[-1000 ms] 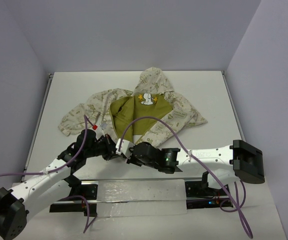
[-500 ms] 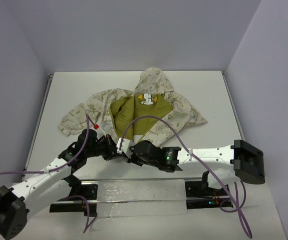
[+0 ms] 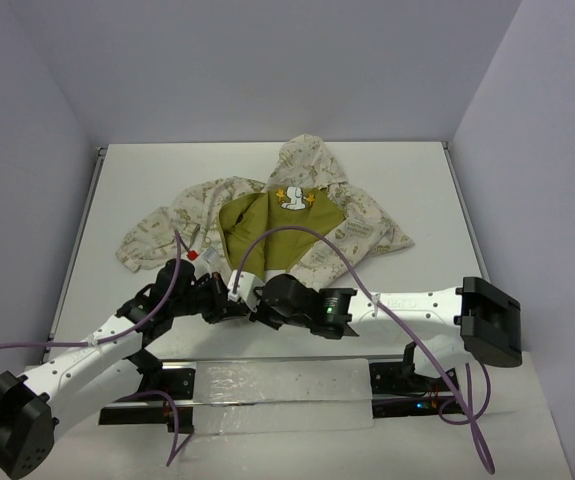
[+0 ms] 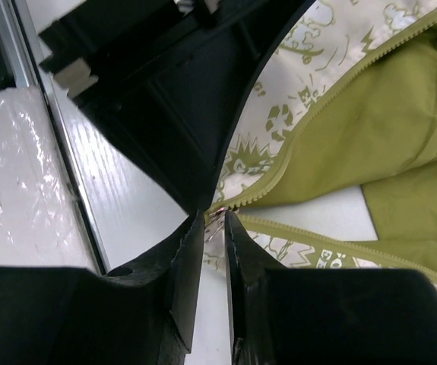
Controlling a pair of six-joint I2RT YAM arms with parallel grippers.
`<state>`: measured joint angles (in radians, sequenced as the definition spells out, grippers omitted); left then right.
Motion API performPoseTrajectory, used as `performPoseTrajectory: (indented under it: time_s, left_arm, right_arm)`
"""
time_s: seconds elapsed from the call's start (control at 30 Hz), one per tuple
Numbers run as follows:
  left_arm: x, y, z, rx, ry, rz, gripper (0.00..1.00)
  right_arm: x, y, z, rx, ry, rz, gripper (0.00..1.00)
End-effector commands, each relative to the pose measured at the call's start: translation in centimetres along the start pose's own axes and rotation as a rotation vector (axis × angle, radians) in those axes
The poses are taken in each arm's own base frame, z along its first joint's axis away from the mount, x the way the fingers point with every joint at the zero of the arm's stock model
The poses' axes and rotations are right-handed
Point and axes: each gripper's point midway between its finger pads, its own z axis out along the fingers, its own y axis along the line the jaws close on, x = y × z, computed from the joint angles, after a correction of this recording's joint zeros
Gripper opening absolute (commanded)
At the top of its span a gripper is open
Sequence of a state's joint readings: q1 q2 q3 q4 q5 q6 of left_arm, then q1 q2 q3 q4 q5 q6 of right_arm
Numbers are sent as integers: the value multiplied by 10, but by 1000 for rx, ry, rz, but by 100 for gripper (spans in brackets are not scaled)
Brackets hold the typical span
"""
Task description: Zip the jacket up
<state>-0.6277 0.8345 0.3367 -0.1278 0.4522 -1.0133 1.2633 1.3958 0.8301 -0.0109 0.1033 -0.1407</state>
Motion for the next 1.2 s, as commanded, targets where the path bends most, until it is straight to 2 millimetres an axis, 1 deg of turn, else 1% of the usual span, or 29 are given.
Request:
performPoseTrajectory:
  time_s: [0.0,0.07,0.13,0.17,0.23,0.3,0.33,0.43,0.5,0.7,0.83,0.97,1.1,1.17]
  left_arm:
    - [-5,-10,-2,19,-12,33,0]
    - [-6,-11,-2,20,-13,34,0]
    - [-6,-11,-2,20,-13,36,0]
    - [-6,-11,-2,20,-13,36,0]
    - [-6,-11,-3,19,-16,37,0]
    - [-6,-10,-3,19,-15,38,0]
    - [-5,-10,-3,19,-14,38,0]
    - [-5,-9,-2,20,-14,34,0]
    - [-5,-9,-2,20,-14,34,0]
    - [-6,-10,-3,17,-16,40,0]
    - [-6,-10,-2,18,-15,39,0]
    - [-6,-10,-3,18,-16,41,0]
    - [-7,-11,-4,18,-20,44,0]
    - [-6,-11,-4,17,-20,43,0]
  right_arm:
    - [-23,-4,1,3,-52,20,7]
    - [-23,-4,2,5,-51,20,2]
    - [-17,-5,2,14,-26,16,2]
    - [-17,-5,2,14,-26,16,4]
    - [-15,-7,1,20,-26,16,12]
    - [-15,-7,-1,21,-33,18,16]
    - [-16,-6,-3,19,-39,21,21]
    - [-17,-7,-9,20,-53,27,40]
    - [-21,-7,-13,21,-67,33,45]
    - [-18,-7,-18,16,-70,40,47]
    - [-8,0,-12,-12,-34,31,49]
    - [0,2,-6,-18,-8,29,49]
    - [5,3,-1,-22,9,28,53]
    - [7,3,2,-21,16,27,53]
